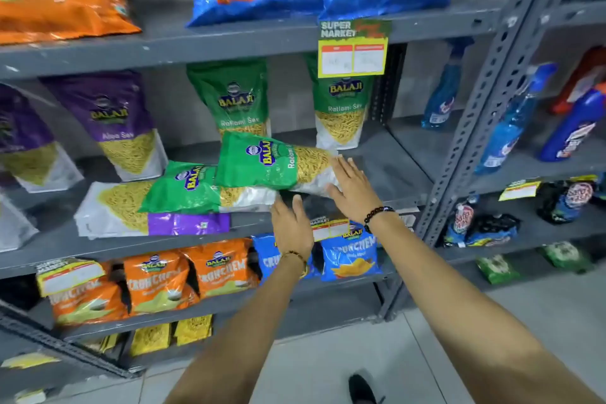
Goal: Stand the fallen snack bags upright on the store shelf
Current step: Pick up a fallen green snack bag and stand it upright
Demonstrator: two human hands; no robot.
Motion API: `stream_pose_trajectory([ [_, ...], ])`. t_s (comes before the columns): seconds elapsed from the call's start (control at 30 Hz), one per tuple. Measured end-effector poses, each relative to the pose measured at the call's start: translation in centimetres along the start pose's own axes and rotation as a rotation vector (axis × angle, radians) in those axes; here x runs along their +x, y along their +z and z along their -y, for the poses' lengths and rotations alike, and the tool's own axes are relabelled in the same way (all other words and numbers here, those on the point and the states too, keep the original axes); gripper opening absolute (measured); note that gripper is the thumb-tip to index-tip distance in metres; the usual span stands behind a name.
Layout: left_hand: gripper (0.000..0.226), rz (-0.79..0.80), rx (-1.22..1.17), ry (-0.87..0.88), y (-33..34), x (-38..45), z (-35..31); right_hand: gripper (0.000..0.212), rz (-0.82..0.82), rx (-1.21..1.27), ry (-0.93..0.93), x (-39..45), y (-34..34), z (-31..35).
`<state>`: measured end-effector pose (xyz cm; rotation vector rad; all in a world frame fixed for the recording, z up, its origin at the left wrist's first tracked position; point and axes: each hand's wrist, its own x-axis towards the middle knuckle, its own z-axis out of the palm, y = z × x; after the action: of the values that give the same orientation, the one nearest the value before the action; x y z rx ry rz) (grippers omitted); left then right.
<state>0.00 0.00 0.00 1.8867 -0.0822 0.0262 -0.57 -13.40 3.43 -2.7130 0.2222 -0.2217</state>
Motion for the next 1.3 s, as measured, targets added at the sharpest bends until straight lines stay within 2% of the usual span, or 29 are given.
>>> stream_pose_trajectory([
  [0.07,0.057,-0.089,-0.173,-0.136,2.5,1.4,-0.6,0.059,0.064,0.028,-0.003,2.0,-0.4,-1.6],
  [0.17,0.061,-0.194,-0.493,-0.454,5.5,3.6,-2.2,0.060,0.164,0.081,-0.014,5.8,-0.6,-3.9],
  [0.23,0.068,-0.271,-0.722,-0.565,7.3,5.2,-2.4,0.062,0.213,0.177,-0.011,8.4,-0.5,-5.2],
  [0.4,0.065,-0.391,-1.009,-0.530,10.1,7.7,-2.7,0.067,0.326,0.474,0.033,12.9,0.1,-6.1],
  [0.5,0.067,-0.462,-1.085,-0.472,10.8,8.5,-2.9,0.065,0.384,0.506,0.030,14.6,0.3,-6.2],
  [0.63,0.093,-0.468,-1.119,-0.428,11.0,9.3,-2.2,0.061,0.403,0.533,0.035,15.7,1.1,-6.4],
  [0.67,0.092,-0.482,-1.112,-0.417,11.1,9.4,-2.5,0.060,0.394,0.552,0.045,15.7,1.3,-6.4],
  [0.77,0.066,-0.533,-1.126,-0.396,11.3,9.9,-3.1,0.060,0.331,0.611,0.071,15.1,1.6,-6.8],
  [0.93,0.052,-0.405,-1.142,-0.427,10.4,9.5,-2.8,0.057,0.181,0.693,0.112,13.2,0.9,-8.2],
  [1.0,0.059,-0.339,-1.067,-0.473,9.2,9.0,-2.6,0.055,0.128,0.727,0.129,12.5,0.2,-8.6],
  [1.03,0.071,-0.280,-1.060,-0.482,8.7,8.9,-2.1,0.055,0.116,0.764,0.147,12.3,-0.1,-8.8],
  [1.1,0.084,-0.189,-1.011,-0.481,7.9,8.6,-0.6,0.056,0.174,0.902,0.219,11.4,-1.2,-8.2],
  [1.23,0.066,-0.022,-0.915,-0.506,5.6,6.8,-1.5,0.069,0.408,1.174,0.378,8.8,-1.2,-7.1],
  [1.3,0.066,0.075,-0.911,-0.521,4.7,5.9,-1.6,0.059,0.387,1.227,0.460,7.2,-1.0,-6.7],
])
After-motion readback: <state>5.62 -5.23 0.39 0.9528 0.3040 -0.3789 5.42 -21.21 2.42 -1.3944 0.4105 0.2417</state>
